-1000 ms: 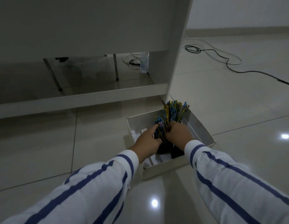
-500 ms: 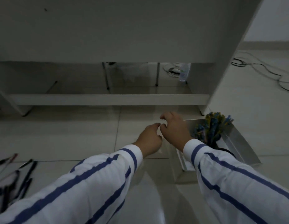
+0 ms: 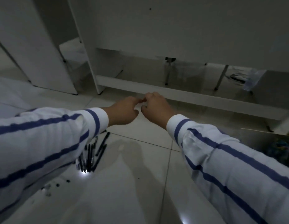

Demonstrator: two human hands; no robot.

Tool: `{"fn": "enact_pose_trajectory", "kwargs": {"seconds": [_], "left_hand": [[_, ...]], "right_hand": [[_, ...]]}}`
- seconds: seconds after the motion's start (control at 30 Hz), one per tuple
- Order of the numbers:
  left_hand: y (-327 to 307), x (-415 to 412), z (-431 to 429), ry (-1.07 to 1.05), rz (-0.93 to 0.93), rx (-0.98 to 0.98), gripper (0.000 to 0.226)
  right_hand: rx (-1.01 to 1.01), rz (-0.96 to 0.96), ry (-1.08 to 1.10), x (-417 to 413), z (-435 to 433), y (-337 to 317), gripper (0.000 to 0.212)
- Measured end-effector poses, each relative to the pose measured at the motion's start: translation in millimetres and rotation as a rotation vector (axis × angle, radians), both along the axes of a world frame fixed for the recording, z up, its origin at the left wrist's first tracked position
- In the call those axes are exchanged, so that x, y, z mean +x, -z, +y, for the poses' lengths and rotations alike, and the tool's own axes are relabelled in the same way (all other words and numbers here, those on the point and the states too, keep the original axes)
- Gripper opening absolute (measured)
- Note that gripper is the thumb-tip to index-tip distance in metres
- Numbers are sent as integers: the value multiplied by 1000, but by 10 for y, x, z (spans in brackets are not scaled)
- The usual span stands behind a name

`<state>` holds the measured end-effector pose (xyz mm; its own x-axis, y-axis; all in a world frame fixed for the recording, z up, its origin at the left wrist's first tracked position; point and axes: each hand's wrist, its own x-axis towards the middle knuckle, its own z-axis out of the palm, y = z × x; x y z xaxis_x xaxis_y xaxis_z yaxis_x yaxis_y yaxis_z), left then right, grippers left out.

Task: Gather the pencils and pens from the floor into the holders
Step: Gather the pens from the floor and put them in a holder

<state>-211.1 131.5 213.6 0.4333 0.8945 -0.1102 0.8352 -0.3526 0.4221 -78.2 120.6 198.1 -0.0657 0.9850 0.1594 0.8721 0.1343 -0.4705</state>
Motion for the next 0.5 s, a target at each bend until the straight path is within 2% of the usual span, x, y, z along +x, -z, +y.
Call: {"fn": "enact_pose_trajectory", "kwargs": {"seconds": [0.2, 0.33, 0.43, 0.5], "left_hand": [[340, -991, 178, -47, 8, -15, 49], [989, -1482, 296, -66, 55, -114, 50], [1403, -1723, 376, -79, 69, -263, 49], [1592, -1846, 452, -82, 81, -335, 56]], "right_hand": [[-183, 90, -29, -997, 119, 346, 36], [-356, 131, 0, -1501, 151, 798, 34], [-488, 130, 16, -1749, 131, 1160, 29], [-586, 128, 42, -1846, 124, 1400, 28]]}}
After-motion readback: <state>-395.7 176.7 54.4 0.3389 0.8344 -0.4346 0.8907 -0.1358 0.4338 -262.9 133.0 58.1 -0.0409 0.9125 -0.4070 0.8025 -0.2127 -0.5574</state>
